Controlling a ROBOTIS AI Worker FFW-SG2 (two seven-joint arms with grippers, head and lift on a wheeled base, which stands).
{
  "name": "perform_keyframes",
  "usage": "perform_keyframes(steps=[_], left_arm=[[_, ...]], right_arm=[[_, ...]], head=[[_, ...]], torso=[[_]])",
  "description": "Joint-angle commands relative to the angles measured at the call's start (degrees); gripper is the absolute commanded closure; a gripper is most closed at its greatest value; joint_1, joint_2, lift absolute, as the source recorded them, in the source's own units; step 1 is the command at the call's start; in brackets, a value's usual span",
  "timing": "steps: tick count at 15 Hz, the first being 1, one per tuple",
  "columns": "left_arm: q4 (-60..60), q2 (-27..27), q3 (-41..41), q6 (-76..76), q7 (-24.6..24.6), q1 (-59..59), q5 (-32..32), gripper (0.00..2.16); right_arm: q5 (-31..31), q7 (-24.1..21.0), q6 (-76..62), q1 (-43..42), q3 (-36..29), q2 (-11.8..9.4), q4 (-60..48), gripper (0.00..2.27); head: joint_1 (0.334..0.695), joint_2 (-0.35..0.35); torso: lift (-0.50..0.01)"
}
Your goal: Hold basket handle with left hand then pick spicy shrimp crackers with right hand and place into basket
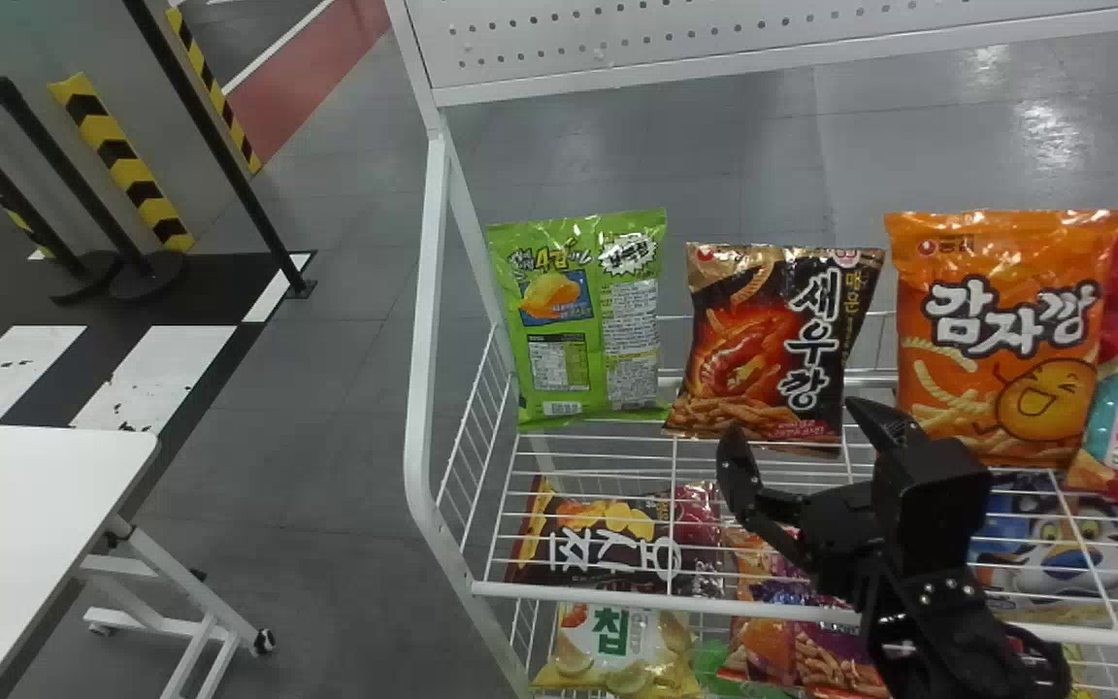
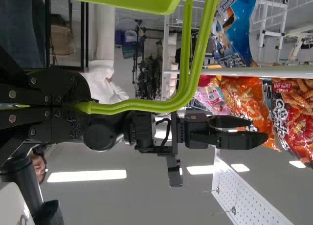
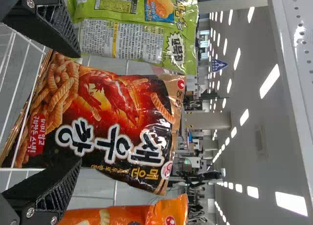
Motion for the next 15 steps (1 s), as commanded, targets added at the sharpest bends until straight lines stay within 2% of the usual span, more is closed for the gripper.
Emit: perform_keyframes(steps=[1, 12, 13, 15], left_arm=[[-0.09, 0.07, 0.0, 0.0, -0.74, 0.0, 0.0, 2.14], [-0.09, 0.34, -0.09, 0.0, -0.74, -0.35, 0.0, 2.14], [-0.09, 0.34, -0.09, 0.0, -0.74, -0.44, 0.0, 2.14], [0.09, 0.43, -0.09, 0.0, -0.74, -0.53, 0.0, 2.14]], right_arm=[[-0.09, -0.34, -0.07, -3.05, 0.55, 0.05, 3.5, 0.04], [-2.38, -0.07, -2.18, -12.98, 1.25, 0.05, 15.72, 0.06], [-2.91, 0.72, -2.36, -13.42, 1.25, 0.05, 15.98, 0.15], [-3.26, 2.83, -2.36, -13.42, 1.25, 0.05, 15.98, 0.62]], head=[[0.695, 0.3], [0.695, 0.28], [0.695, 0.28], [0.695, 0.282]], torso=[[-0.01], [-0.01], [-0.01], [-0.01]])
